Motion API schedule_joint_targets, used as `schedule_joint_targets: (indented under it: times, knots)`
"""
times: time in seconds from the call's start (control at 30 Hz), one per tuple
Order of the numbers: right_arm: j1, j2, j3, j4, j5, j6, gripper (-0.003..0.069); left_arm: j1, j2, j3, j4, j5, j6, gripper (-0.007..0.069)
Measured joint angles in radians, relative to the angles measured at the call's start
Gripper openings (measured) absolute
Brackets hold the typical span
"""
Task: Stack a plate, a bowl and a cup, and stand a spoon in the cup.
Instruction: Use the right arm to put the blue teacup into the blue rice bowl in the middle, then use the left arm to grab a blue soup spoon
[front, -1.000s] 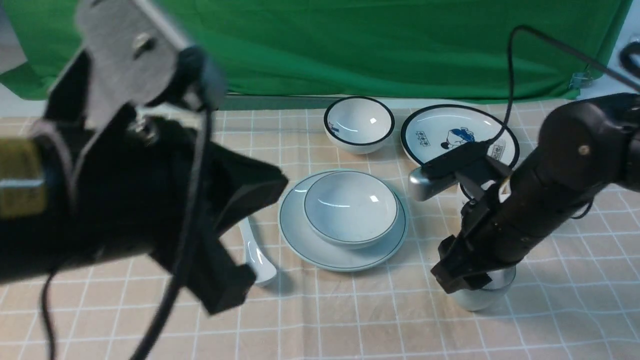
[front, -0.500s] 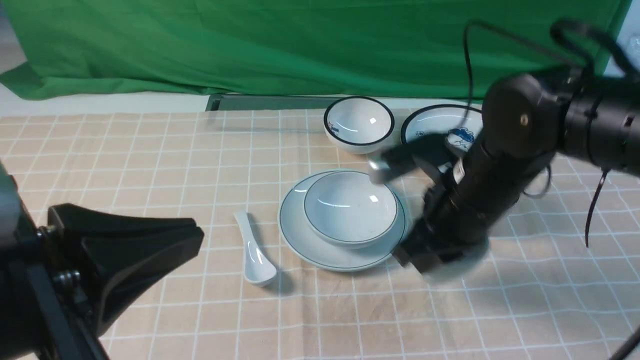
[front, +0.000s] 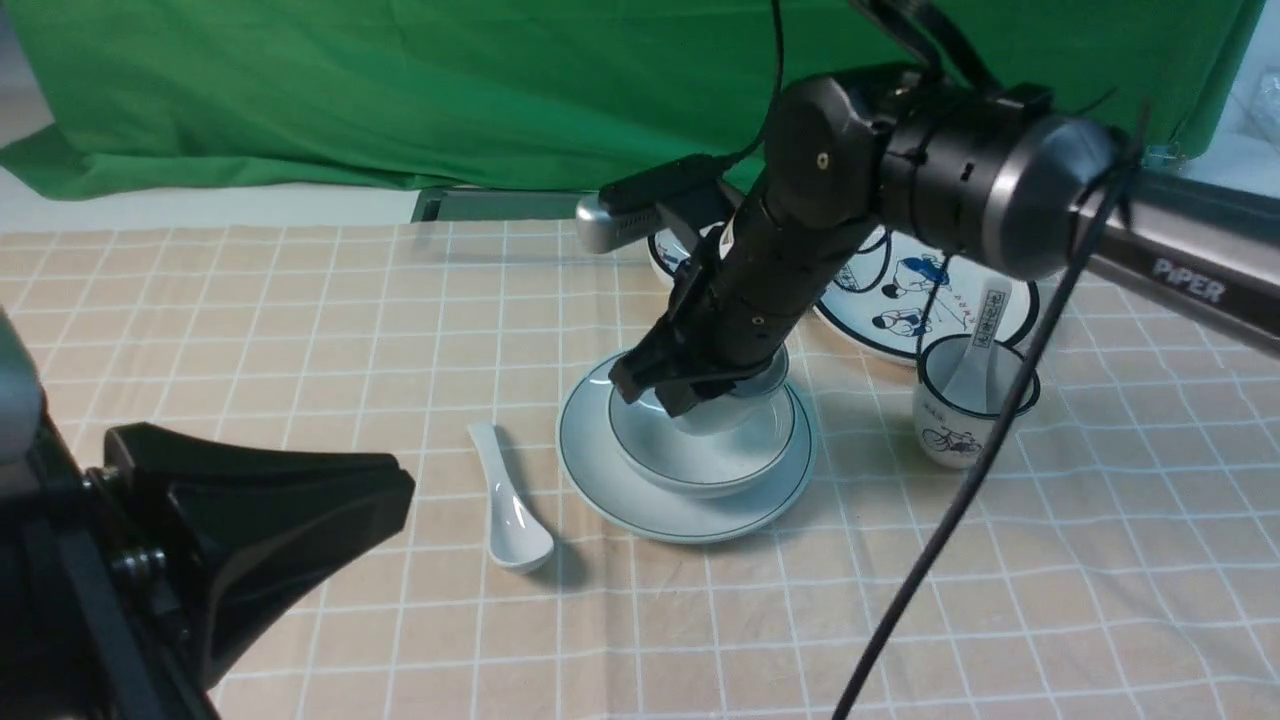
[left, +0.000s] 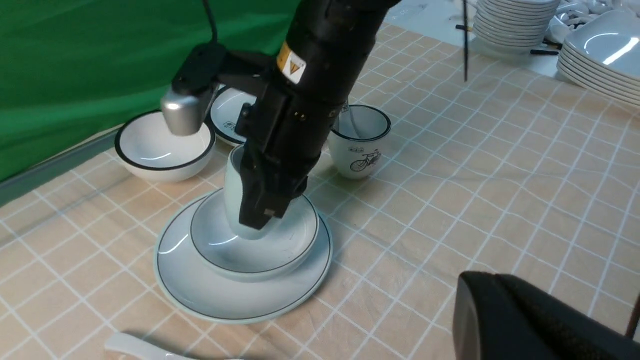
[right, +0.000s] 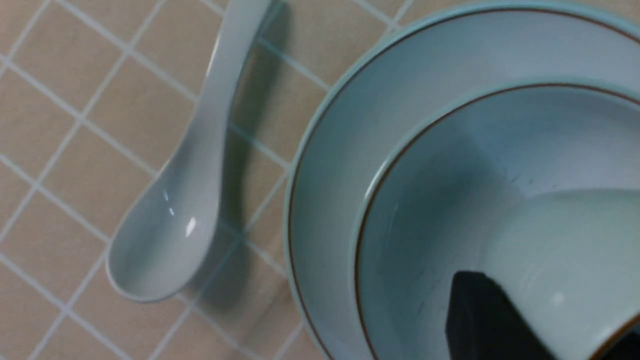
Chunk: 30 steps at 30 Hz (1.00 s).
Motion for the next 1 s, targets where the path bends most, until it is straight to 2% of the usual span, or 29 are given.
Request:
schedule_joint_targets:
  times: [0.2, 0.23, 0.33, 0.37, 0.4, 0.47, 0.5, 0.6, 0.67, 0.73, 0.83, 0.87, 0.9, 0.93, 0.97, 1.0]
  knots:
    - [0.000, 0.048, -0.039, -0.002, 0.042, 0.006, 0.0126, 0.000, 0.000, 0.001, -0.001, 0.000, -0.003, 0.0004]
    - [0.000, 0.049, -0.040, -0.002, 0.045, 0.013, 0.0148, 0.000, 0.000, 0.001, -0.001, 0.001, -0.003, 0.0004]
    - [0.000, 0.050, -0.041, -0.002, 0.051, 0.036, 0.0286, 0.000, 0.000, 0.001, 0.008, 0.020, -0.043, 0.0004]
    - [0.000, 0.050, -0.042, -0.002, 0.051, 0.036, 0.0315, 0.000, 0.000, 0.001, 0.013, 0.028, -0.068, 0.0004]
    - [0.000, 0.050, -0.043, -0.002, 0.050, 0.039, 0.0398, 0.000, 0.001, 0.001, 0.037, 0.050, -0.126, 0.0004]
    - [0.000, 0.049, -0.043, -0.003, 0.051, 0.039, 0.0437, 0.000, 0.006, 0.001, 0.063, 0.068, -0.175, 0.0006]
    - [0.000, 0.040, -0.043, -0.003, 0.052, 0.039, 0.0480, 0.000, 0.019, 0.001, 0.106, 0.100, -0.259, 0.0006]
    - [0.000, -0.011, -0.043, -0.003, 0.064, 0.040, 0.0503, 0.000, 0.078, 0.001, 0.181, 0.154, -0.382, 0.0006]
    - [0.000, -0.044, -0.043, -0.003, 0.079, 0.035, 0.0491, 0.002, 0.130, 0.001, 0.210, 0.172, -0.424, 0.0007]
    - [0.000, -0.110, -0.043, -0.008, 0.122, 0.023, 0.0445, 0.016, 0.197, -0.008, 0.228, 0.195, -0.458, 0.0010]
    - [0.000, -0.207, -0.044, -0.049, 0.218, 0.005, 0.0313, 0.098, 0.339, -0.060, 0.225, 0.212, -0.471, 0.0024]
    - [0.000, -0.213, -0.044, -0.053, 0.235, 0.003, 0.0290, 0.115, 0.371, -0.069, 0.220, 0.212, -0.467, 0.0030]
    - [0.000, -0.271, -0.045, -0.087, 0.302, 0.002, 0.0205, 0.186, 0.448, -0.109, 0.180, 0.205, -0.426, 0.0047]
    - [-0.001, -0.311, -0.038, -0.106, 0.329, 0.002, 0.0153, 0.234, 0.514, -0.134, 0.138, 0.196, -0.384, 0.0067]
    - [-0.001, -0.318, -0.035, -0.110, 0.330, 0.002, 0.0139, 0.253, 0.536, -0.143, 0.117, 0.195, -0.365, 0.0076]
    - [-0.001, -0.376, -0.008, -0.121, 0.330, 0.002, 0.0104, 0.327, 0.628, -0.182, 0.020, 0.191, -0.285, 0.0117]
